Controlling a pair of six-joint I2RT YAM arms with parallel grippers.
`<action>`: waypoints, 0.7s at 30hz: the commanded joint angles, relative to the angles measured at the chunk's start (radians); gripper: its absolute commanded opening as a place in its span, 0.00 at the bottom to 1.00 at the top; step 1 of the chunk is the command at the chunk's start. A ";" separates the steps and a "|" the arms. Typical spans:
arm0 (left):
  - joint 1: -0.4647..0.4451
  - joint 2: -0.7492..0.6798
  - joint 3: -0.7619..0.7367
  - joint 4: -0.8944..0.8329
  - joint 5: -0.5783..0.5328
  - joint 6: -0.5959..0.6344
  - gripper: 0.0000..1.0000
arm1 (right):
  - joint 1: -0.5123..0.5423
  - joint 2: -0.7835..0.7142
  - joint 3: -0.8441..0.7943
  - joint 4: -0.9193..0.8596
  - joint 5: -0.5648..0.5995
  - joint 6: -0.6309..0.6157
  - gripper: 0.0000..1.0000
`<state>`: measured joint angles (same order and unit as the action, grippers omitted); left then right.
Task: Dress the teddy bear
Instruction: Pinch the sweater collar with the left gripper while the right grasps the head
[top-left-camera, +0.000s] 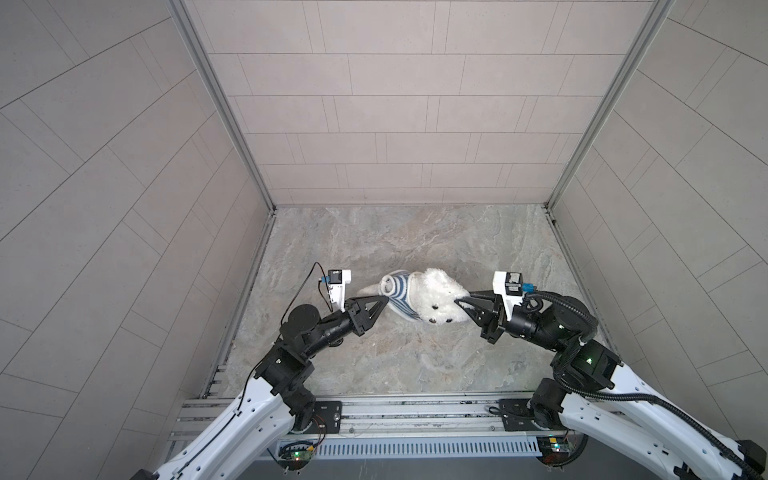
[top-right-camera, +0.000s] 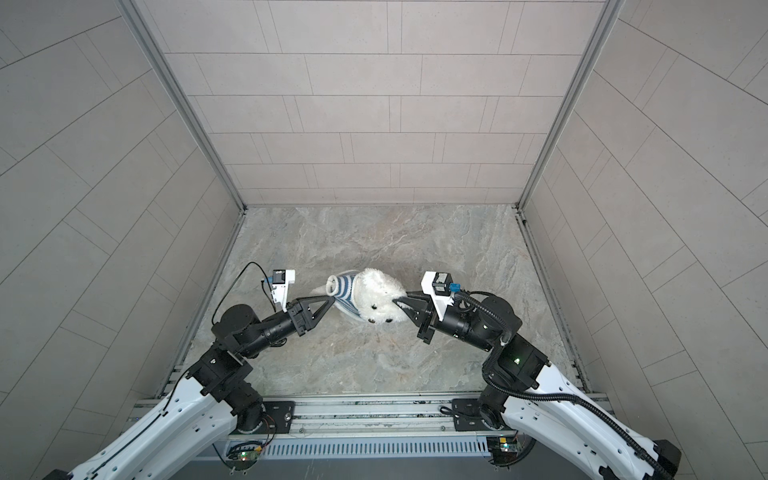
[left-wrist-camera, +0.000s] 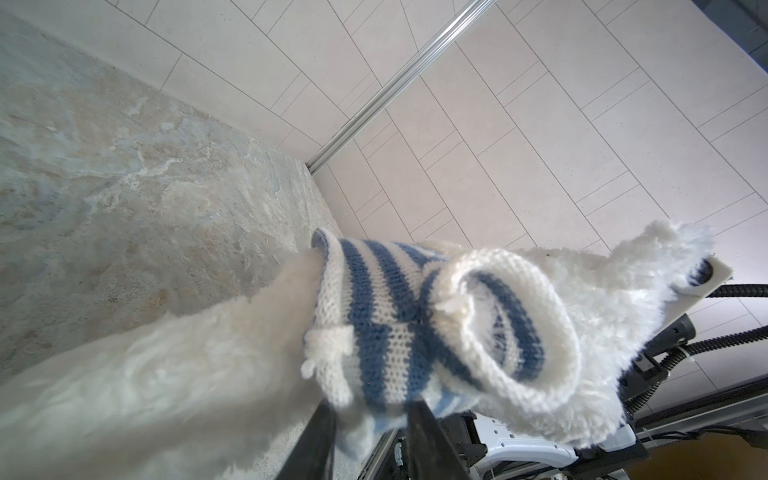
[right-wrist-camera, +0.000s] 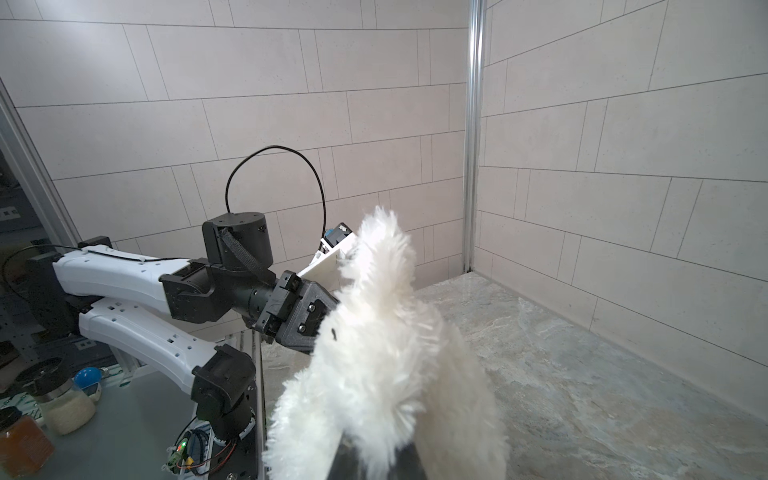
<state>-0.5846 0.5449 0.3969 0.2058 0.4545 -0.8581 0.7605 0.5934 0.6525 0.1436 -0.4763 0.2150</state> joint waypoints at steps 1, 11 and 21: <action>0.005 -0.019 -0.002 0.030 -0.010 0.009 0.37 | -0.001 -0.013 0.037 0.102 -0.036 0.022 0.00; 0.003 -0.033 0.040 0.037 -0.016 0.024 0.12 | 0.000 -0.016 0.013 0.215 -0.052 0.078 0.00; 0.003 -0.034 0.077 0.063 0.044 0.045 0.37 | -0.001 -0.020 0.038 0.201 -0.079 0.069 0.00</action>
<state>-0.5846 0.5037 0.4362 0.2272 0.4484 -0.8310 0.7605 0.5877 0.6552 0.2668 -0.5262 0.2749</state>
